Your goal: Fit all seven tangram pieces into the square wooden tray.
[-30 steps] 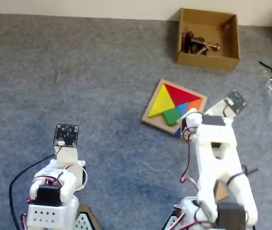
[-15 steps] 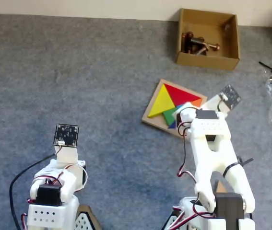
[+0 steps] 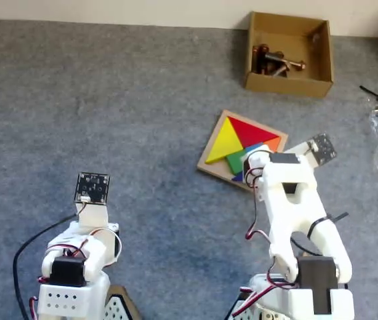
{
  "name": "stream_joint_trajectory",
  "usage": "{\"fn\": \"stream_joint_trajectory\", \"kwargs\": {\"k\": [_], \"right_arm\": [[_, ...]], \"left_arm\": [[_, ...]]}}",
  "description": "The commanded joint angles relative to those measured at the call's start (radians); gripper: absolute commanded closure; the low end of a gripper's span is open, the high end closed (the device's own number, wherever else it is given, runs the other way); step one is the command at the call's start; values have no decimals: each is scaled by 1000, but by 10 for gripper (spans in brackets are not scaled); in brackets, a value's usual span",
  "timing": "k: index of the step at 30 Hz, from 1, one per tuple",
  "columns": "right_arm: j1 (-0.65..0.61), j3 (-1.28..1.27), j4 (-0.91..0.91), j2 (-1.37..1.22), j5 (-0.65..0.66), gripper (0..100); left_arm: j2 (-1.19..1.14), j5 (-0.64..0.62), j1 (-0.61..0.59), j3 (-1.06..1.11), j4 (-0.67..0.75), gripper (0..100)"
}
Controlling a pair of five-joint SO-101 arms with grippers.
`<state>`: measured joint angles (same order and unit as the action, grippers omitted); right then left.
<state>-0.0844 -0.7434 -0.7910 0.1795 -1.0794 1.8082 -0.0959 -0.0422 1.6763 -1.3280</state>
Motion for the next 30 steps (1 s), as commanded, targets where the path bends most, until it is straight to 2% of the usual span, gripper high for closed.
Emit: {"fn": "stream_joint_trajectory", "kwargs": {"k": [1, 12, 21, 30], "right_arm": [[8, 59, 16, 1, -25, 992], [44, 58, 18, -12, -26, 992], [39, -2, 159, -12, -17, 992], [38, -5, 97, -10, -17, 991]], "left_arm": [[7, -8, 16, 19, 3, 995], [7, -8, 16, 19, 3, 995], [7, -8, 16, 19, 3, 995], [7, -8, 16, 19, 3, 995]]}}
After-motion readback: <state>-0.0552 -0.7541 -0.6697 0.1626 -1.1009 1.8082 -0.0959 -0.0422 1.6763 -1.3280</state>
